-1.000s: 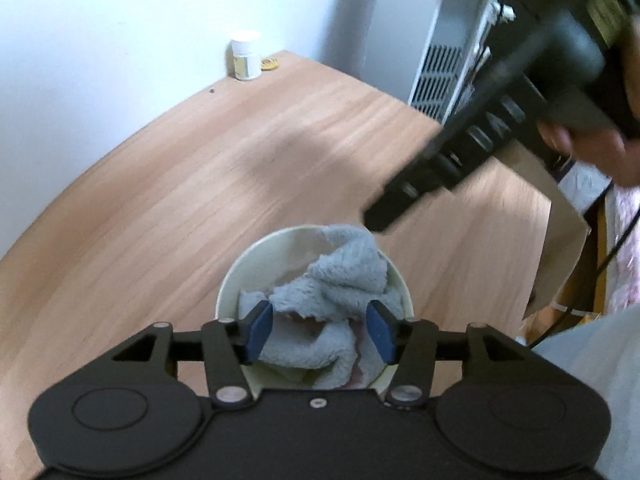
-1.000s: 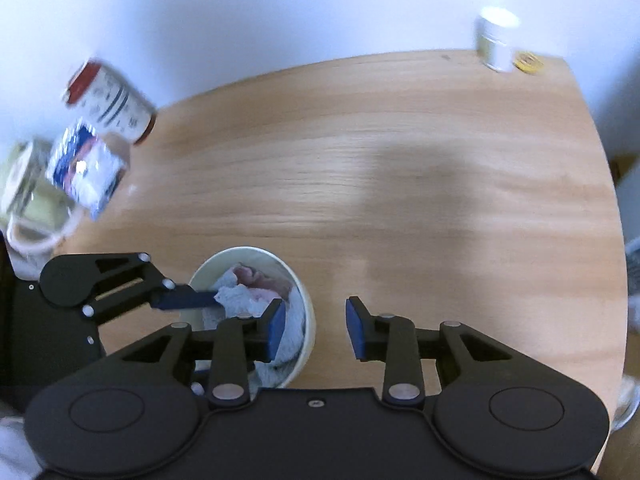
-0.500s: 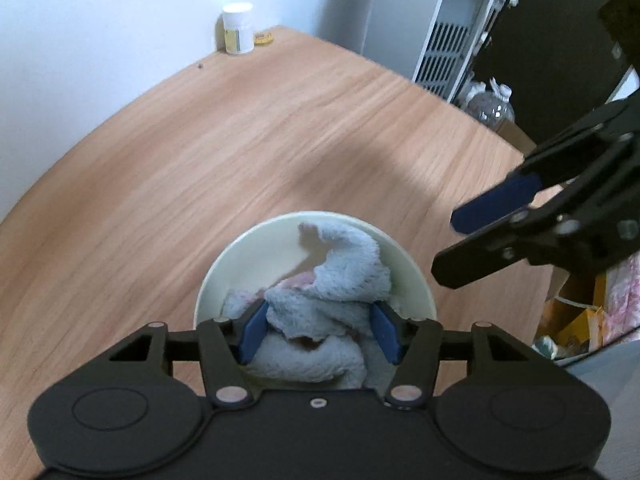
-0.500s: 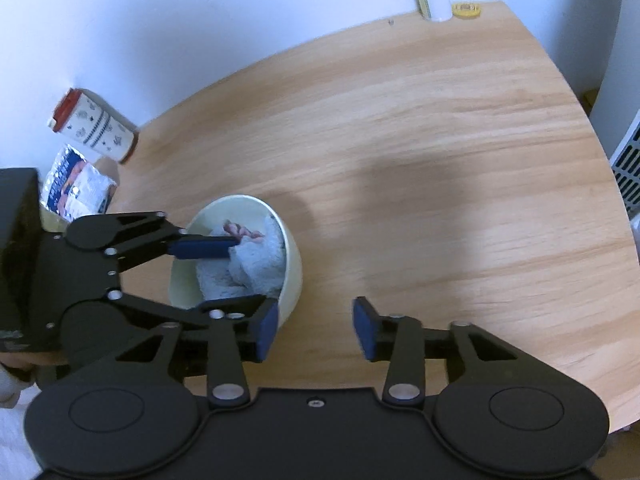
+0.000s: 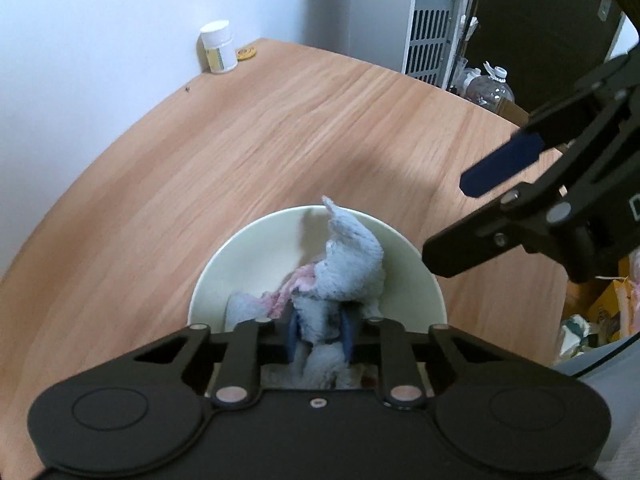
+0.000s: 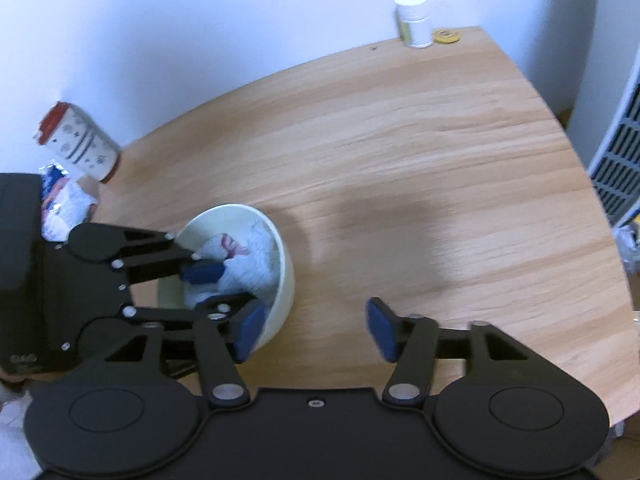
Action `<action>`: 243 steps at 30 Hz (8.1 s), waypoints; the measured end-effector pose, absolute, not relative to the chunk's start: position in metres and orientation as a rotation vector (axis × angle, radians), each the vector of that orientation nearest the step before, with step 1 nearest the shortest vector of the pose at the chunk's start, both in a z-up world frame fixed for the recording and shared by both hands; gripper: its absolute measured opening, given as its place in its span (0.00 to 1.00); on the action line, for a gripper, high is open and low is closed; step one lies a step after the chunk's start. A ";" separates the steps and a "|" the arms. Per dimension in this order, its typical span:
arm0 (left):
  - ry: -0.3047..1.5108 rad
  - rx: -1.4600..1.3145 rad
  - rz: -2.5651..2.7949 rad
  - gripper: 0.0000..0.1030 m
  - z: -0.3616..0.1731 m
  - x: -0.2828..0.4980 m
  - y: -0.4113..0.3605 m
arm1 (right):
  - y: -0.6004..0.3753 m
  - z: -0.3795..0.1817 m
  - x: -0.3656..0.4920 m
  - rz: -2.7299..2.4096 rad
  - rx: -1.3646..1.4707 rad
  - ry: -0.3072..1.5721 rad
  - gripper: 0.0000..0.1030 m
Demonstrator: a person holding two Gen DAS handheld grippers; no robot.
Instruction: Clean bowl
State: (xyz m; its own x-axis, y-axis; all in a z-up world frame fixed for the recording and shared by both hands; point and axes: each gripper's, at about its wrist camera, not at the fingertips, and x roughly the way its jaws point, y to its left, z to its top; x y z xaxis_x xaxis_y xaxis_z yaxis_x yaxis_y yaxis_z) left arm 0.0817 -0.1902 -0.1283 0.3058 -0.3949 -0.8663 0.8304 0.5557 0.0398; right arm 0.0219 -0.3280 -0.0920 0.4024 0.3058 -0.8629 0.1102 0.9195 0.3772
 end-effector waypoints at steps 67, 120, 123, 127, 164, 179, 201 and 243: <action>0.880 0.313 -0.711 0.14 -0.076 0.096 -0.132 | -0.287 -0.123 0.075 0.282 0.198 1.330 0.15; 1.094 -0.462 -0.617 0.13 -0.086 0.103 -0.049 | -0.244 -0.036 0.041 0.411 -0.325 0.836 0.13; 1.065 -0.454 -0.645 0.14 -0.075 0.105 -0.060 | -0.237 -0.037 0.037 0.430 -0.314 0.826 0.14; 1.044 -0.385 -0.653 0.14 -0.066 0.103 -0.076 | -0.229 -0.047 0.015 0.475 -0.320 0.820 0.14; 1.078 -0.628 -0.475 0.13 -0.103 0.092 -0.004 | -0.246 -0.062 0.035 0.399 0.077 0.893 0.17; 1.173 -0.622 -0.422 0.13 -0.130 0.086 0.006 | -0.281 -0.098 0.061 0.265 0.434 1.028 0.16; 1.251 -0.529 -0.455 0.13 -0.149 0.107 -0.013 | -0.289 -0.135 0.058 0.163 0.562 1.194 0.15; 1.205 -0.411 -0.330 0.14 -0.117 0.080 -0.010 | -0.182 -0.112 0.143 1.337 -0.700 1.199 0.39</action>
